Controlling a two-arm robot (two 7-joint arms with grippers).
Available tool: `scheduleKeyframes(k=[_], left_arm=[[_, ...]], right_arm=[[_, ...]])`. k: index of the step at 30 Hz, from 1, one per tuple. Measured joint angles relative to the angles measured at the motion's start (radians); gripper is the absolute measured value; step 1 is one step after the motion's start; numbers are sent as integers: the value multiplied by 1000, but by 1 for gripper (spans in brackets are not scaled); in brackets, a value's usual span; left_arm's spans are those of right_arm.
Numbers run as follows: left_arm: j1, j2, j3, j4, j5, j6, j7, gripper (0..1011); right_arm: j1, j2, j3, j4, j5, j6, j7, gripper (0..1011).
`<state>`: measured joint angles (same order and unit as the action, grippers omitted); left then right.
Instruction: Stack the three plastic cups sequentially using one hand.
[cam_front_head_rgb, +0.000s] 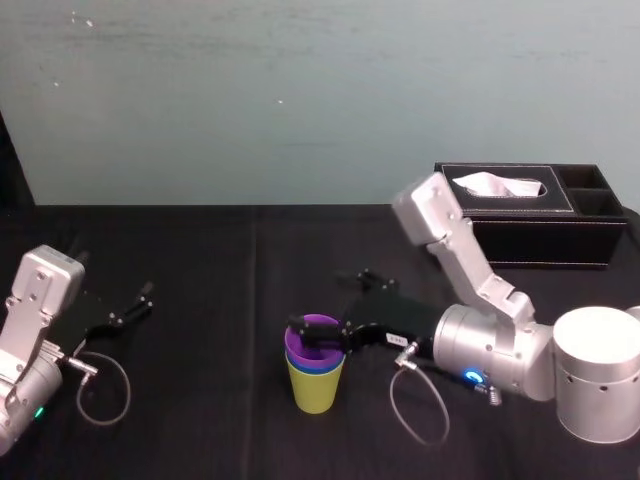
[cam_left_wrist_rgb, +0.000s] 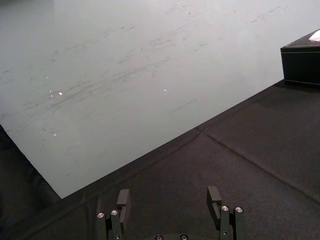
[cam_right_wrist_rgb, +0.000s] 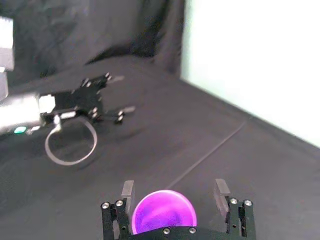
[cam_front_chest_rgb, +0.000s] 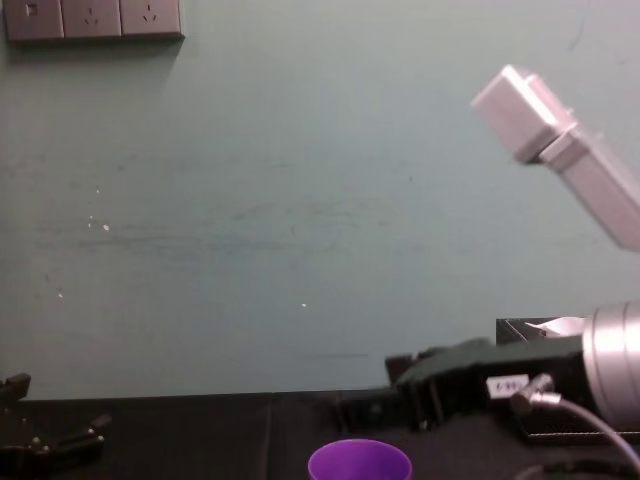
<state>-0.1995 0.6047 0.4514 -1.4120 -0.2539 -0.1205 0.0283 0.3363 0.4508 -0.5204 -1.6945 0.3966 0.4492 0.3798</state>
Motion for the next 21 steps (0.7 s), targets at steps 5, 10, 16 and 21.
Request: scheduleKeyframes(k=[5, 10, 16, 21], left_arm=[[0, 0, 0, 0, 0, 0, 0, 1000], [0, 0, 0, 0, 0, 0, 0, 1000], [0, 0, 0, 0, 0, 0, 0, 1000], [0, 0, 0, 0, 0, 0, 0, 1000]], right_arm=[[-52, -13, 52, -23, 1, -40, -68, 1003], [-107, -37, 114, -34, 1, -54, -150, 1003], [-176, -81, 184, -22, -17, -70, -271, 1003], [-229, -125, 212, 22, -57, -93, -365, 1003]])
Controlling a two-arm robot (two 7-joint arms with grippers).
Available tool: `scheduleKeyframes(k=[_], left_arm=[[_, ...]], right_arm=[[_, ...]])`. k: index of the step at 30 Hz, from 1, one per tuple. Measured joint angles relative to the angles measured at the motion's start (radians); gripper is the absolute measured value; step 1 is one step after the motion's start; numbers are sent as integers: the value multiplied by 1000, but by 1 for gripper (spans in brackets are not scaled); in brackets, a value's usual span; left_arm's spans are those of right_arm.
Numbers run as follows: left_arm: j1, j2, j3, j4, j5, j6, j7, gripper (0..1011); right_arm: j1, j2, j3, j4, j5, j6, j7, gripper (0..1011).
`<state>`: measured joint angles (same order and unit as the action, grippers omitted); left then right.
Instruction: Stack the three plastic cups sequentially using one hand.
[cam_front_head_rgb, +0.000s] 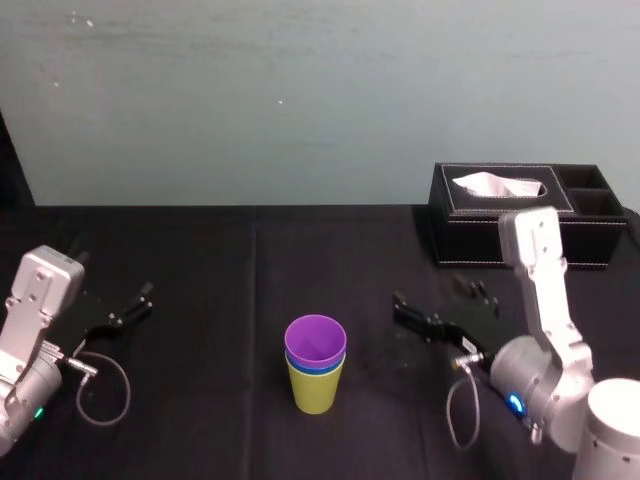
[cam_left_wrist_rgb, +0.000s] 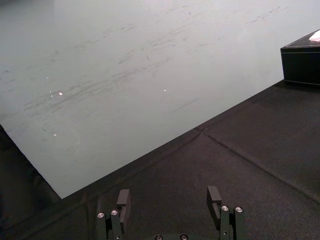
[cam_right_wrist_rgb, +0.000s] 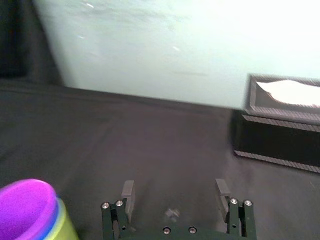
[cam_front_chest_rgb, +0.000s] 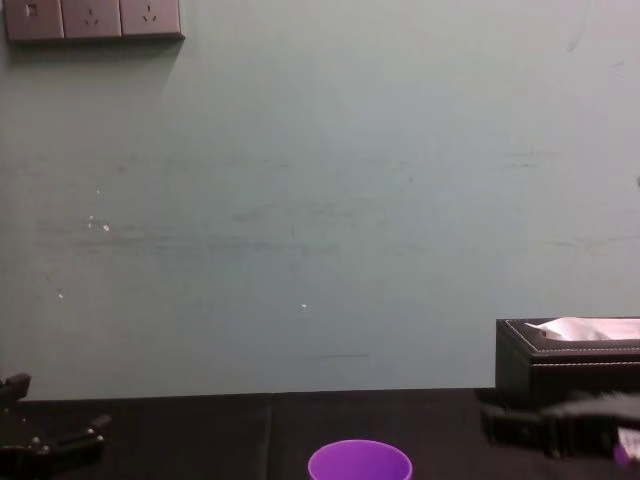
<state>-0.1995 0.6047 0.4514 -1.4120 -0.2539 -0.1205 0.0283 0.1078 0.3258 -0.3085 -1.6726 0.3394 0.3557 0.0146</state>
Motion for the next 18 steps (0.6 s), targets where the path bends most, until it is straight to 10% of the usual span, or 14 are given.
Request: scheduleKeyframes(k=[18], left_arm=[[0, 0, 0, 0, 0, 0, 0, 1000]], right_arm=[[-18, -25, 3, 90, -70, -59, -26, 1003]])
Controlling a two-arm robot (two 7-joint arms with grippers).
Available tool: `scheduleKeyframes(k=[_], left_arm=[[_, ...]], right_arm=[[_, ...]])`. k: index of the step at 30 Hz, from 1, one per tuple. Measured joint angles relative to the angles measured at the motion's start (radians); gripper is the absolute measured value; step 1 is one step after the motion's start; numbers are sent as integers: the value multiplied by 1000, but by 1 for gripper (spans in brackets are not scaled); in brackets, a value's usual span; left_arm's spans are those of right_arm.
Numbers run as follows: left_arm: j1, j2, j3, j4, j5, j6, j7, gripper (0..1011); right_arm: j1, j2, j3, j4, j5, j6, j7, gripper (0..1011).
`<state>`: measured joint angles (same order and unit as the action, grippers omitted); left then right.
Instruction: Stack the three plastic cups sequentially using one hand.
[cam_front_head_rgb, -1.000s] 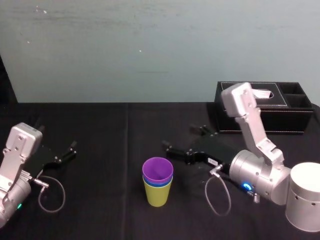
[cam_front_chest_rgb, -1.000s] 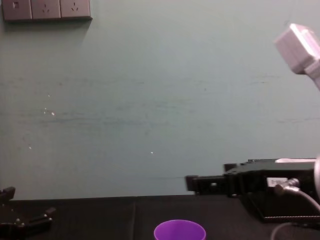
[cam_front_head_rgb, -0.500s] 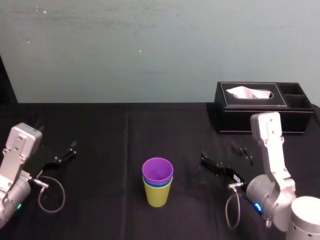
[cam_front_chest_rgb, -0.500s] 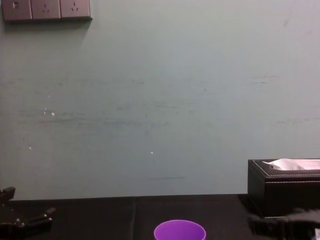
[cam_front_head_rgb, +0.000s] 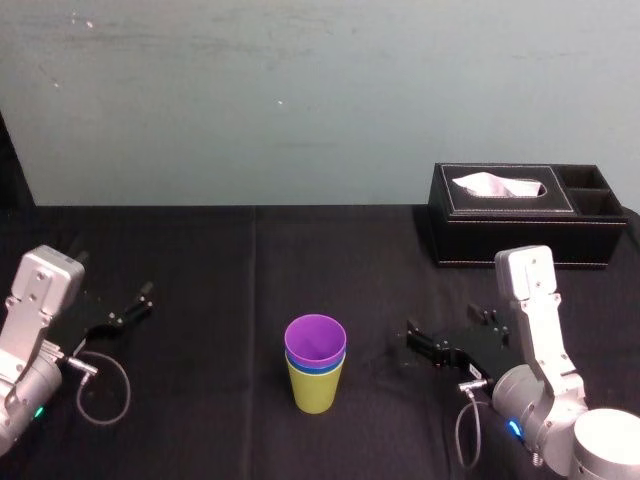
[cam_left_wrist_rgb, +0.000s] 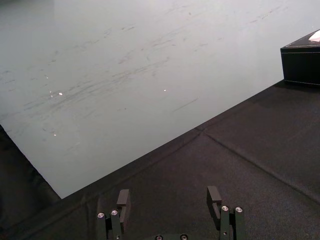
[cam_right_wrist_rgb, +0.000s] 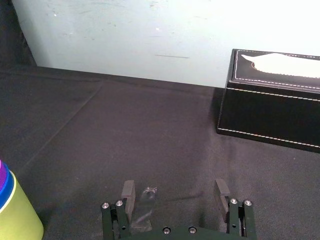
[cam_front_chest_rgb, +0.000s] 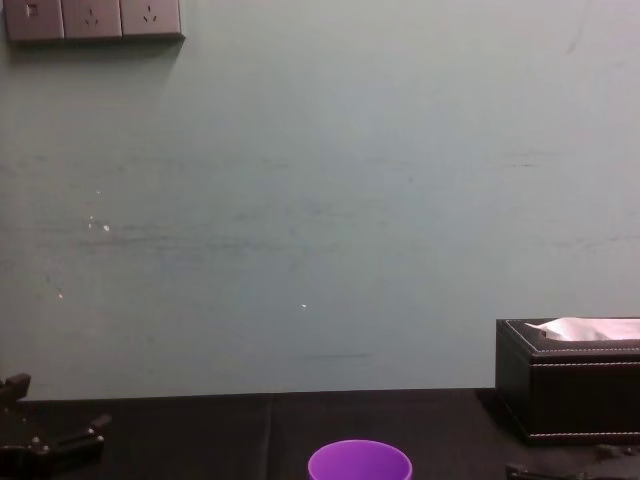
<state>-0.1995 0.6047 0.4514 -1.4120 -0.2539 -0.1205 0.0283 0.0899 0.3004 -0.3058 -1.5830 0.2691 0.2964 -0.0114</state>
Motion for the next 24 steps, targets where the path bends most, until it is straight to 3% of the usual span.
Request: scheduleKeyframes(k=[24], left_arm=[[0, 0, 0, 0, 0, 0, 0, 1000]], right_arm=[[0, -3, 0, -2, 1, 4, -7, 1003]])
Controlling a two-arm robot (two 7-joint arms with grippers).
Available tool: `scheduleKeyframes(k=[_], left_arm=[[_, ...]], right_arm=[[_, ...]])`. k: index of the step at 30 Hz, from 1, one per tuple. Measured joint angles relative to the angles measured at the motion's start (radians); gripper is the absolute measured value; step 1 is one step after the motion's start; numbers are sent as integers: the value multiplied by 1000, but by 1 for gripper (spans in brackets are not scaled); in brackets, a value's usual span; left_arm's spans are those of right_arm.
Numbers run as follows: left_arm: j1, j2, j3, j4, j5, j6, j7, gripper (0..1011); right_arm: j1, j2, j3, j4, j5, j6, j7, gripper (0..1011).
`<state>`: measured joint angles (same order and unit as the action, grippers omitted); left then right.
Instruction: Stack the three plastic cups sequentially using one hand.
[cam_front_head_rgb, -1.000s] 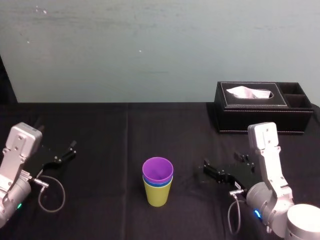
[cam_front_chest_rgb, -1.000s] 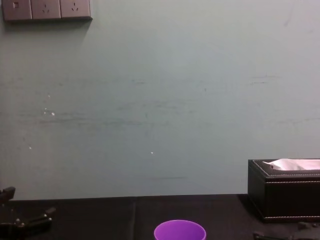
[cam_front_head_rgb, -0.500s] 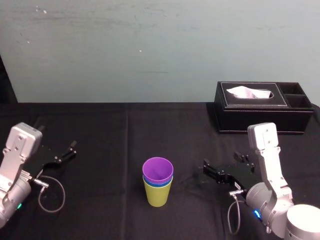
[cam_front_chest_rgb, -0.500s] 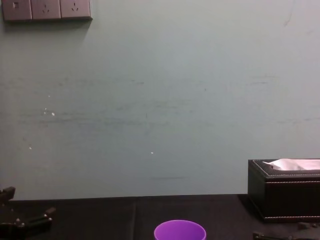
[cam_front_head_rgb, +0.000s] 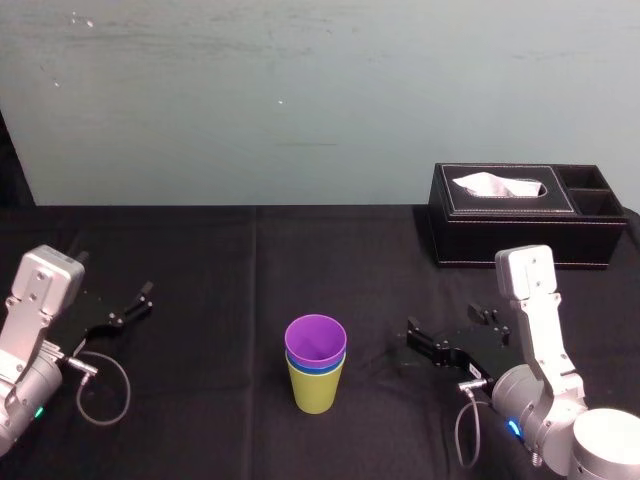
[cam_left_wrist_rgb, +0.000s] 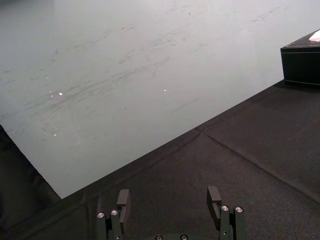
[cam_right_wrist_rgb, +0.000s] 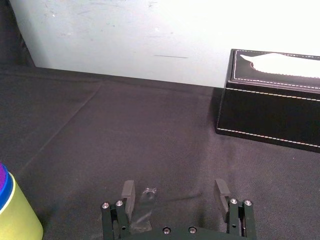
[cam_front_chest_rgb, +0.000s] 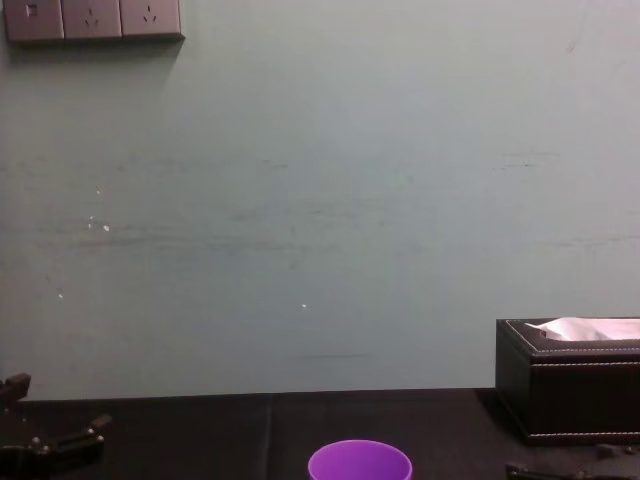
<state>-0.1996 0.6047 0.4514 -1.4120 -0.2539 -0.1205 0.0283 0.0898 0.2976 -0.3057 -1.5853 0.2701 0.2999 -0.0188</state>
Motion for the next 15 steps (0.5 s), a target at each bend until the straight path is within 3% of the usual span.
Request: scheduleKeyframes(k=[15], left_arm=[[0, 0, 0, 0, 0, 0, 0, 1000]], right_arm=[[0, 0, 0, 0, 0, 0, -1, 1003]])
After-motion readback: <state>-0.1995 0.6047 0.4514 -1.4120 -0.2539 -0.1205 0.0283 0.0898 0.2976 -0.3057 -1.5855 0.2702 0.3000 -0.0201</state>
